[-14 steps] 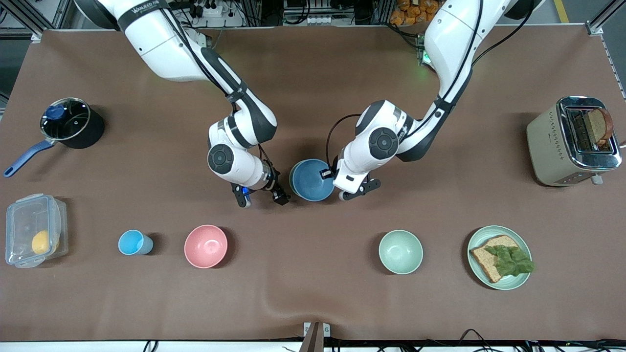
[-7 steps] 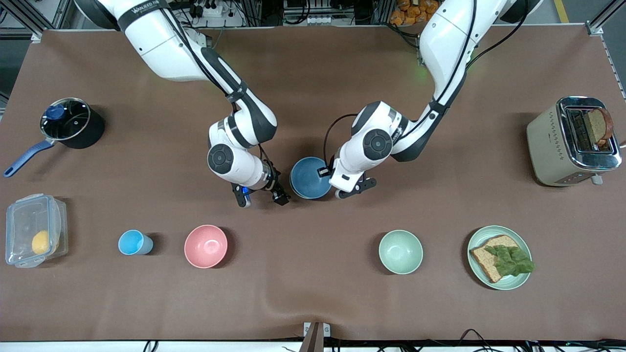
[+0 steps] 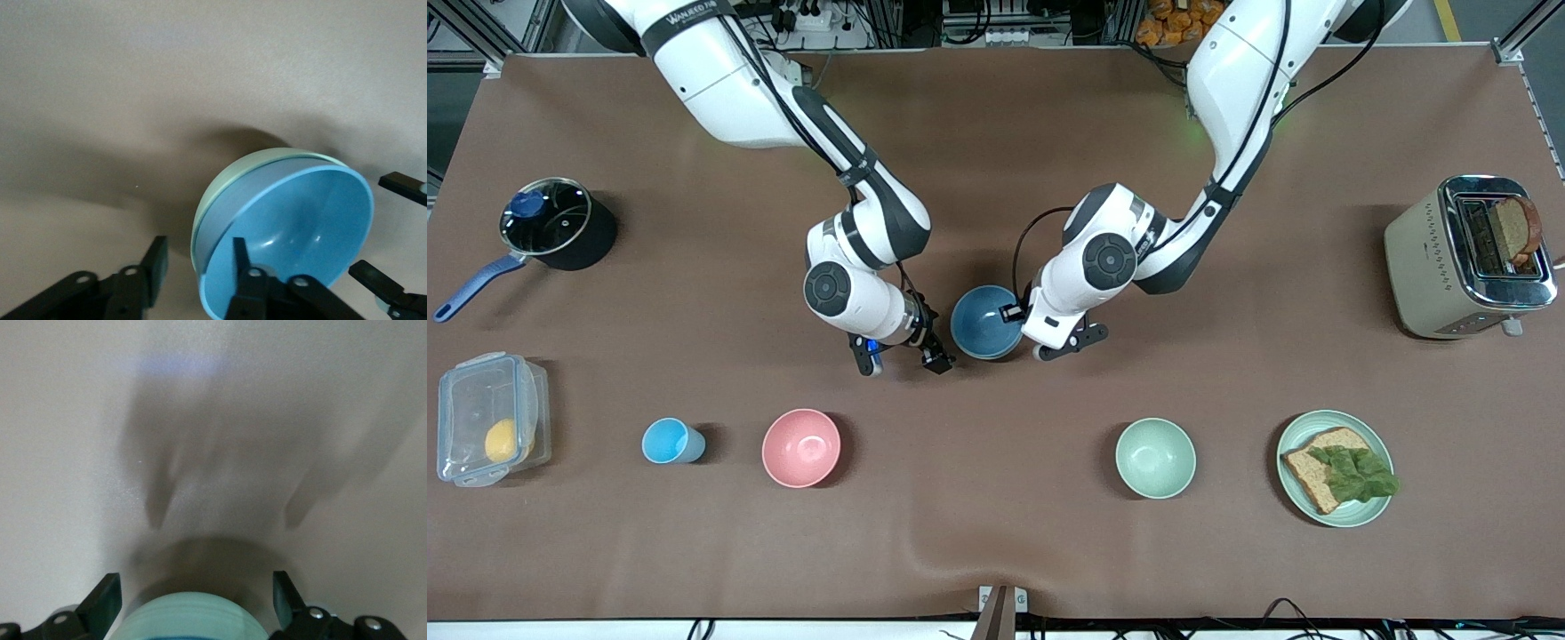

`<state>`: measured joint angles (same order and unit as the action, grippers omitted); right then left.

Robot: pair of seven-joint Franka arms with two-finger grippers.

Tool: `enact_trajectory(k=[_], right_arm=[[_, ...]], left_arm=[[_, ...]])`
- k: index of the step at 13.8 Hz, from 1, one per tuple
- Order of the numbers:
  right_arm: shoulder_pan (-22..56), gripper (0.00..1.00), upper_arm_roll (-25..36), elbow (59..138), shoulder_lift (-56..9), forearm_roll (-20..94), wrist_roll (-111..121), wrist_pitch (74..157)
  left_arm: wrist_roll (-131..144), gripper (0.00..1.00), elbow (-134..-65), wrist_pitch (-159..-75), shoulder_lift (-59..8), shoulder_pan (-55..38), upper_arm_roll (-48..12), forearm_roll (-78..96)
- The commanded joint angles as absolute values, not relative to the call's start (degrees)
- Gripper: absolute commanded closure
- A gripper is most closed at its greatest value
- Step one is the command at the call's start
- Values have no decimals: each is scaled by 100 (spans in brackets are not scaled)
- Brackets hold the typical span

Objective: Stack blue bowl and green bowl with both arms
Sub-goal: 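Lower the blue bowl into the green bowl with the left gripper, then open both grippers and lift them away from the stacked bowls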

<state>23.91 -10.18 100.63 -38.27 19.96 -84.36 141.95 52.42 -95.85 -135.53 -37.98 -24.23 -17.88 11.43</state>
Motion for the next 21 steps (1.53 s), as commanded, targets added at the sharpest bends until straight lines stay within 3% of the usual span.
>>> enact_trajectory(k=[1,7,10,16,19,21], right_arm=[[2408,0,-1055,10037,-3893,2101,-8508,14326],[2435,0,-1055,10028,-3894,2030,-8429,14317],[2312,0,-1055,10089,-3578,2030,-8105,14212],[1706,0,-1063,10405,-2586,2021,-6911,13369],[1346,0,-1063,10950,-1761,2021,-5778,13237],[987,0,-1063,11074,-1155,1794,-5023,12633]], left_arm=[[5379,0,-9562,-13526,-3604,-2461,-1723,993],[5353,0,-9562,-12992,-3007,-2391,-1477,80],[5300,0,-9536,-12657,-2612,-2171,-1477,-184],[4695,0,-8641,-10962,-2216,-1767,-1485,-518],[4229,0,-8587,-10514,-1812,-1723,-1415,-519],[3799,0,-8596,-10119,-1487,-1653,-1389,-527]])
